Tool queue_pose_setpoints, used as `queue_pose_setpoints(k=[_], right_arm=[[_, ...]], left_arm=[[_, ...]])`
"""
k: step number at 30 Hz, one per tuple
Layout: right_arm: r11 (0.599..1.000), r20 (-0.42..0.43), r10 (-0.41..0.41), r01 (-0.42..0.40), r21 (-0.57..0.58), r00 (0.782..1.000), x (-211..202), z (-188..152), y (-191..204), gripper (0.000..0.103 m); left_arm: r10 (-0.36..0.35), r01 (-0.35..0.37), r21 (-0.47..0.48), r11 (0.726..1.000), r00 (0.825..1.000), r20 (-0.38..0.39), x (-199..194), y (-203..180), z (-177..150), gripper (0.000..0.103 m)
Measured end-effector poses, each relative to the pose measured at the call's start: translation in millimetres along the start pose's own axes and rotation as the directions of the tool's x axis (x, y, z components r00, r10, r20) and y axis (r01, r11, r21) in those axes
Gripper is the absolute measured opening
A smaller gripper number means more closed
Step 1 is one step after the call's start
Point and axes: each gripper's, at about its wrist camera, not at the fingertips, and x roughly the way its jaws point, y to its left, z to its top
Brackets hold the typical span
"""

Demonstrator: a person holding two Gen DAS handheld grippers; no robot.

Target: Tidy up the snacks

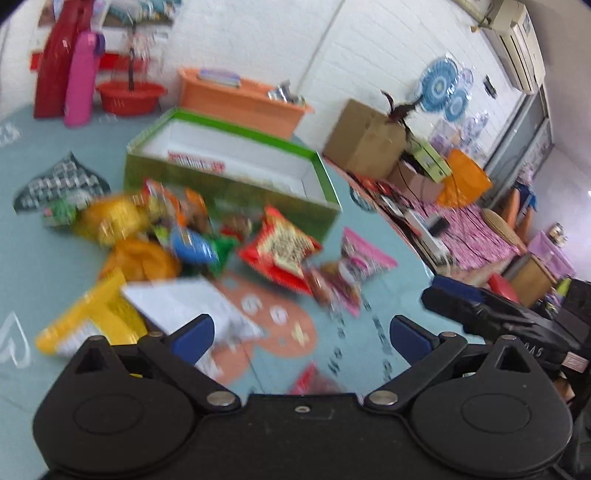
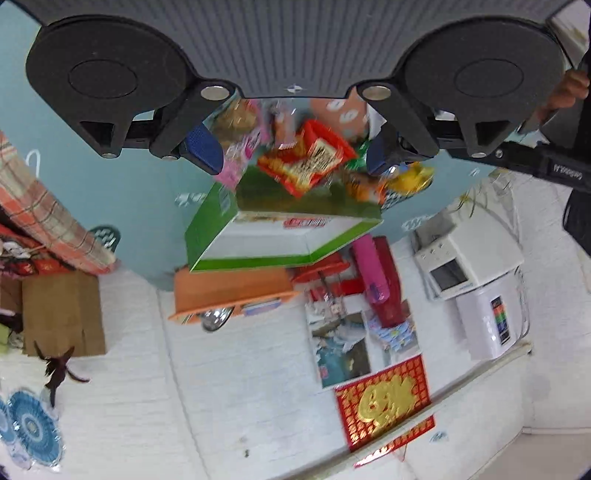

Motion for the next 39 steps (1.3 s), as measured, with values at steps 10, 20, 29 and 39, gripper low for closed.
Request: queue_pose_setpoints(k=[10, 20, 29, 39], right_arm=[[0.977, -0.282, 0.197, -0.213, -0.026, 0.939, 11.0, -47.0, 30.9, 0.103], [0.977, -0.294, 0.211, -0.208, 0.04, 0.932, 25.4, -56.9, 25.7, 0.086], [0.98, -0.276, 0.195, -0.2, 0.01, 0.941, 33.8, -57.2, 27.3, 0.043], [0.988, -0.211, 0.101, -0.123, -0.093, 0.972, 4.1, -43.9, 16.5, 0.103]], left_arm=[[-0.155, 0.132, -0.14, 0.981, 0.974, -0.167, 15.5, 7.1, -50.5, 0.103], [-0.186, 0.162, -0.221, 0.962, 0.978, -0.093, 39.7, 10.8, -46.0, 0.103], [-0.223, 0.195, -0.252, 0.948, 0.971, -0.088, 59.4, 13.8, -46.3, 0.019], [-0.122, 0.127, -0.298, 0.946, 0.992, 0.036, 34.7, 22.8, -44.7, 0.103]])
